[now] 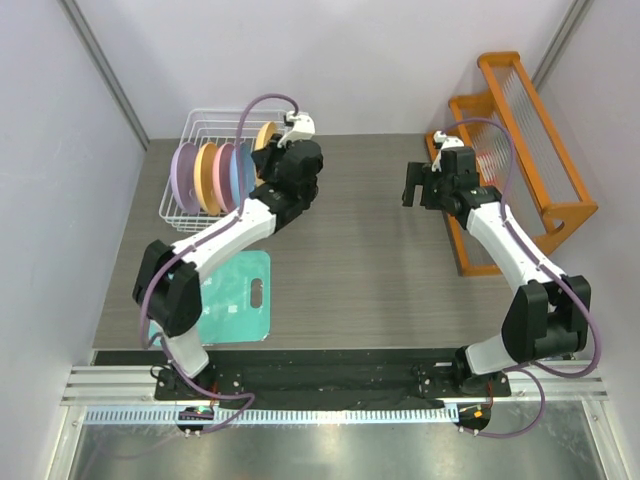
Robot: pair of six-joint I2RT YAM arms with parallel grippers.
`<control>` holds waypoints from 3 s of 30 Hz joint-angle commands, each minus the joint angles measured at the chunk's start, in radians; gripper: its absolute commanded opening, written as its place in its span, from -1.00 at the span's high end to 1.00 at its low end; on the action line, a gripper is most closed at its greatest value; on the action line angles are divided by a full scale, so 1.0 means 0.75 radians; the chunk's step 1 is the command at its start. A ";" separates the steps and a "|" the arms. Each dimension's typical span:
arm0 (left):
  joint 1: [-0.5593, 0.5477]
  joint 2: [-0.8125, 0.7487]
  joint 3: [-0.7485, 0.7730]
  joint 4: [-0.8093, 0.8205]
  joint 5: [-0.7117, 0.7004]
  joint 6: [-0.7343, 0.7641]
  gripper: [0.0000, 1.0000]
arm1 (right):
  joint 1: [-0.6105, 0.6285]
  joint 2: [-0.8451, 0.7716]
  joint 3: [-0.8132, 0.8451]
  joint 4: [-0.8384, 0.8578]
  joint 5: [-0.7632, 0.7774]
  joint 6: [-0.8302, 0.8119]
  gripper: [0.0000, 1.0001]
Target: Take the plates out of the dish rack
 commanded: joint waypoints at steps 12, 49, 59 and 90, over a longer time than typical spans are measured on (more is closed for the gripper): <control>-0.006 -0.297 0.007 -0.585 0.905 -0.981 1.00 | 0.031 -0.289 -0.256 0.438 -0.489 0.391 -0.96; 0.021 -0.444 -0.231 -0.446 0.760 -0.895 -0.99 | 0.129 -0.238 -0.485 0.258 -0.072 0.436 0.98; 0.203 -0.476 -0.319 -0.410 0.664 -0.787 -0.99 | 0.129 -0.106 -0.573 0.213 0.014 0.454 0.98; 0.361 0.024 -0.069 -0.154 0.382 -0.539 0.41 | 0.125 -0.220 -0.481 0.119 0.237 0.391 -0.30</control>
